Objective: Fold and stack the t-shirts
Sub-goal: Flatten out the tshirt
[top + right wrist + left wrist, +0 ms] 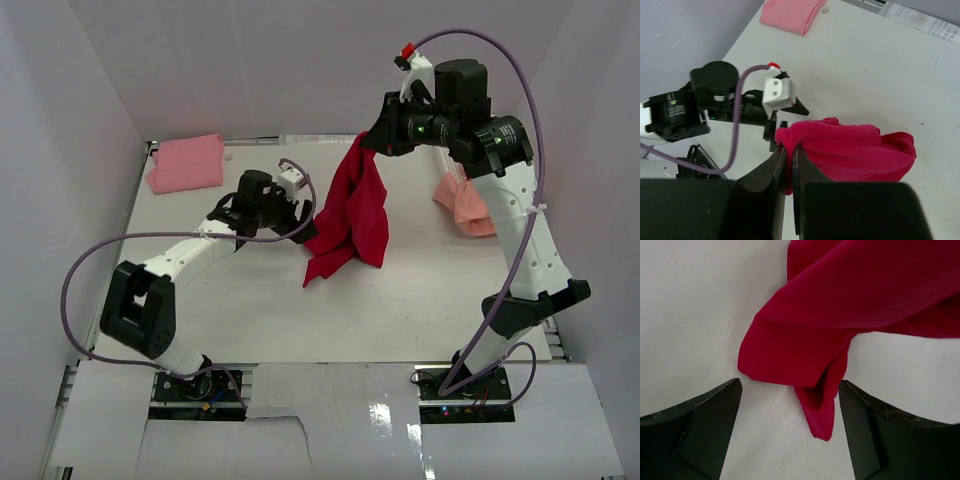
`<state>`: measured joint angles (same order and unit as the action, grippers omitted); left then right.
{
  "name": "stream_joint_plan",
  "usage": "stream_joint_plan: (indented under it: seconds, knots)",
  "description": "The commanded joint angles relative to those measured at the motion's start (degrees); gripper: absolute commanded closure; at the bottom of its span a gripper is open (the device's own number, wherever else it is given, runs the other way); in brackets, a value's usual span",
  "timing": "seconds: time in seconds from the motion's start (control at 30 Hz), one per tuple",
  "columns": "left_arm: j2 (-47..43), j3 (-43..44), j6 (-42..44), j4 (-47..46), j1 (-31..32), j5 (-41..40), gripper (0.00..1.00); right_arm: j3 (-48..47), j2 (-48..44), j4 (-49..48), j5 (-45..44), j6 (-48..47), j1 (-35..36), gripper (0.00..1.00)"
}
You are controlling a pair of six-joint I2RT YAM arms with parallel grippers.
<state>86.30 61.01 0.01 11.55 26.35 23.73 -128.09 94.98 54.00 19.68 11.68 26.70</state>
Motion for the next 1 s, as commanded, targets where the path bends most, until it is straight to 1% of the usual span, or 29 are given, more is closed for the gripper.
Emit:
stream_joint_plan:
  seconds: [0.0, 0.1, 0.17, 0.23, 0.27, 0.3, 0.37, 0.4, 0.43, 0.5, 0.53, 0.6, 0.67, 0.73, 0.8, 0.87, 0.9, 0.93, 0.97]
  knots:
    - [5.3, 5.9, 4.6, -0.9, 1.3, -1.4, 0.11, -2.2, -1.5, -0.3, 2.6, 1.0, 0.0, 0.92]
    - [8.7, 9.1, 5.9, -1.5, 2.7, -1.1, 0.10, -1.8, -2.2, 0.1, 2.7, 0.6, 0.0, 0.92]
    - [10.7, 10.7, 6.6, -3.6, 3.1, 0.6, 0.10, -1.1, -2.5, 0.1, 2.7, 0.4, 0.0, 0.92]
    - [12.2, 11.1, 7.2, -6.4, 3.2, 2.5, 0.12, -0.8, -3.1, 0.1, 3.0, 0.2, -0.1, 0.92]
    - [12.8, 11.2, 8.0, -7.3, 3.2, 5.6, 0.16, -0.5, -3.2, 0.1, 3.1, 0.2, -0.1, 0.92]
    - [13.4, 11.3, 8.2, -8.1, 3.2, 7.3, 0.24, -0.4, -3.7, 0.1, 3.3, 0.2, -0.1, 0.92]
    - [15.4, 11.8, 8.3, -10.1, 3.2, 10.7, 0.33, -0.3, -4.1, 0.1, 3.8, 0.1, -0.2, 0.92]
    - [16.0, 12.3, 8.0, -10.1, 3.2, 11.2, 0.41, -0.3, -4.4, 0.1, 3.9, 0.1, -0.3, 0.92]
    - [17.0, 13.1, 7.7, -10.2, 3.2, 11.4, 0.60, -0.2, -4.6, 0.1, 4.0, 0.0, -0.5, 0.92]
    - [17.7, 13.6, 7.2, -10.1, 3.2, 12.2, 0.74, 0.2, -5.3, 0.1, 4.3, -0.2, -0.9, 0.92]
    - [17.9, 13.8, 6.8, -10.4, 3.2, 12.6, 0.86, 0.3, -5.8, 0.1, 4.8, -0.2, -1.6, 0.92]
    - [17.9, 14.1, 5.0, -10.5, 3.2, 12.9, 1.00, 0.7, -5.9, 0.2, 5.7, -0.1, -2.5, 0.92]
    - [16.5, 14.2, 4.0, -10.2, 3.1, 12.1, 1.00, 0.7, -6.3, 0.2, 6.2, 0.2, -3.1, 0.92]
    - [14.1, 13.0, 2.9, -10.8, 3.1, 9.4, 1.00, 0.7, -6.6, 0.3, 6.9, 0.4, -4.0, 0.92]
    - [9.4, 10.7, 2.5, -10.7, 3.1, 6.2, 1.00, 0.7, -6.9, 0.6, 6.9, 0.3, -4.7, 0.92]
    - [5.7, 8.8, 2.1, -9.8, 3.1, 1.1, 1.00, 1.4, -7.1, 1.1, 6.9, 0.2, -5.1, 0.92]
    - [1.8, 7.6, 1.9, -9.2, 3.1, -1.0, 1.00, 2.1, -7.3, 1.0, 6.5, 0.2, -5.3, 0.92]
    - [0.0, 7.5, 1.7, -6.7, 3.1, -5.8, 1.00, 3.4, -7.3, 1.0, 6.4, 0.1, -5.3, 0.92]
    - [-1.6, 7.9, 0.8, -4.9, 3.0, -8.4, 1.00, 4.2, -7.3, 0.9, 6.5, 0.1, -5.3, 0.92]
